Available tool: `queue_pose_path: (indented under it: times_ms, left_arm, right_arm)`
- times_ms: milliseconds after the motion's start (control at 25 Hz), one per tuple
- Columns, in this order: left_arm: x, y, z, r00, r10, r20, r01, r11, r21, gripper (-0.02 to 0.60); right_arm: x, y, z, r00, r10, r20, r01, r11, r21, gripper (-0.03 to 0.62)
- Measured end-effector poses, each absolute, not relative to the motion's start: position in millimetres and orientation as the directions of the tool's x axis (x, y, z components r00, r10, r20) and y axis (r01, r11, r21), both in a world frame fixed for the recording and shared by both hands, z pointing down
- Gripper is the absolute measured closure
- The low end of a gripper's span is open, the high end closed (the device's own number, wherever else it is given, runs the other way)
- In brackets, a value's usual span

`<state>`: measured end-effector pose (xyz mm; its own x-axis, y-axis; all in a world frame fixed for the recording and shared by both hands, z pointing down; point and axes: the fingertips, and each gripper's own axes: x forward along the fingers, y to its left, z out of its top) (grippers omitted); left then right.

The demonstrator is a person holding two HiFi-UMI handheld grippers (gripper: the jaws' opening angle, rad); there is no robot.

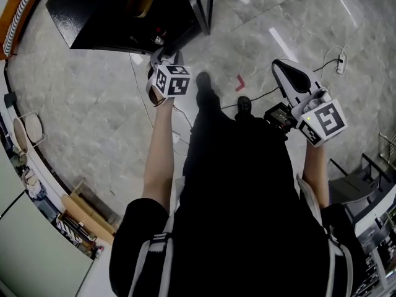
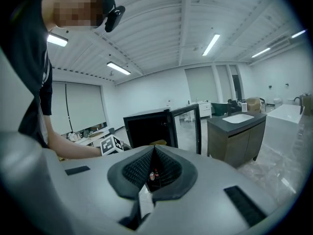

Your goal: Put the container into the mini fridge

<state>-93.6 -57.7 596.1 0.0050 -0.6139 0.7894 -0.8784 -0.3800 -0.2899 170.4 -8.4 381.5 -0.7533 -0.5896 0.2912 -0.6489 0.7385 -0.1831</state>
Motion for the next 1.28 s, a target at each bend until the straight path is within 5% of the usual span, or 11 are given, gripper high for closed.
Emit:
queue_pose_path:
  times_ms: [400,560,1280]
  left_arm:
    - [2.2,40.1,501.0,0.012,-0.748,0.664,-0.932,-0.249,-0.264,0.391]
    - [28.6,57.6,452.2,0.05,-0.854,0.518,-0.958,-0.188,-0.217,0.459]
    - [20.1,136.0,341.1,0.174,-0.949,0.265,-0.982,-0.186,-0.023,0.546]
  right_arm:
    - [234.8,33.6,371.4,-0.844,-0.472,0.255,-0.517,0.842,-0.156,0.577]
    - [245.4,37.8,370.6,-0.864,-0.44,0.244,-0.48,0.866,-0.14,0.577]
    - [223.0,58.5,349.3,-0.881,-0.445,0.159,-0.468,0.867,-0.172,0.577]
